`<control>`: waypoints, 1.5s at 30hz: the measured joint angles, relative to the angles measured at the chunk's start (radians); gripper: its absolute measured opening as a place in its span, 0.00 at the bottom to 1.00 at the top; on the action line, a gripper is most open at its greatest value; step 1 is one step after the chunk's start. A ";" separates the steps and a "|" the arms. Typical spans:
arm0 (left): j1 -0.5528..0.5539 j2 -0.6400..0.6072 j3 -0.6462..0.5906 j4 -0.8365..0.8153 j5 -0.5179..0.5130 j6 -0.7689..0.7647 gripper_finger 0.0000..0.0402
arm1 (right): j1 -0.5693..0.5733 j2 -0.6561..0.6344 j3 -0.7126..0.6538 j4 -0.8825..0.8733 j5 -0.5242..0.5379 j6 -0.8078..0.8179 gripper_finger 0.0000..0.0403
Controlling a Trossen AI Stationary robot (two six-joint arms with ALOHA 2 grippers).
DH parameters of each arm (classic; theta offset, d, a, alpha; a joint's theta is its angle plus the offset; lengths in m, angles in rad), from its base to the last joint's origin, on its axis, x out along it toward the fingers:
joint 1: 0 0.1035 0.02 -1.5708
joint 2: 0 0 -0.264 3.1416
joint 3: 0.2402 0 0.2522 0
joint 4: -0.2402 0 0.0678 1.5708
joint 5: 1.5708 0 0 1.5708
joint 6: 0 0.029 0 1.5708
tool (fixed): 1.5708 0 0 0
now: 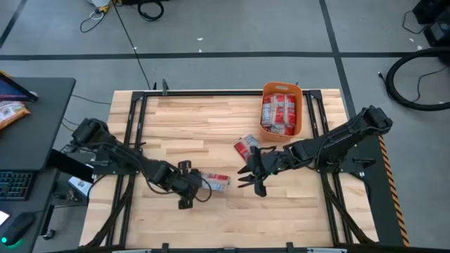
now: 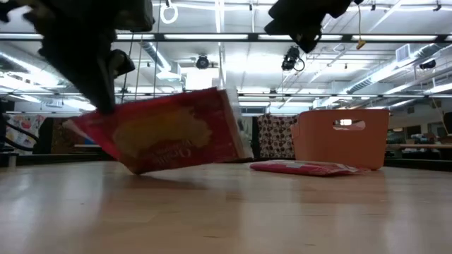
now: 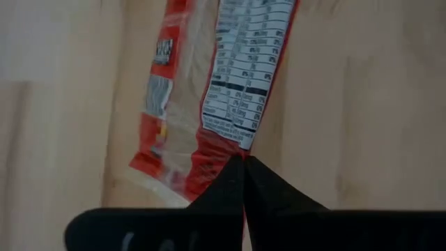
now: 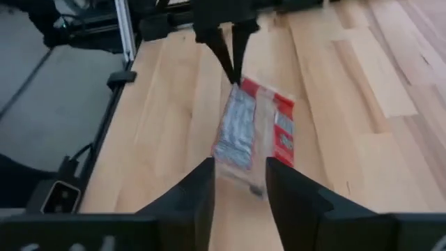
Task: Sort popcorn bags into baskets
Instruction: Put the red popcorn bag into the orange bin
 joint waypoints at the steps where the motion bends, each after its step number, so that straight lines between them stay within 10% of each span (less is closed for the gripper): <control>1: 0.009 -0.008 0.000 0.015 0.009 -0.020 0.00 | 0.000 0.020 0.018 -0.001 -0.003 -0.015 0.34; 19: 0.114 -0.133 0.000 0.070 0.091 -0.149 0.00 | -0.018 0.229 0.175 0.005 0.015 -0.267 0.64; 45: 0.128 -0.176 0.001 0.217 0.076 -0.128 0.02 | -0.060 0.283 0.174 -0.093 0.114 -0.316 0.05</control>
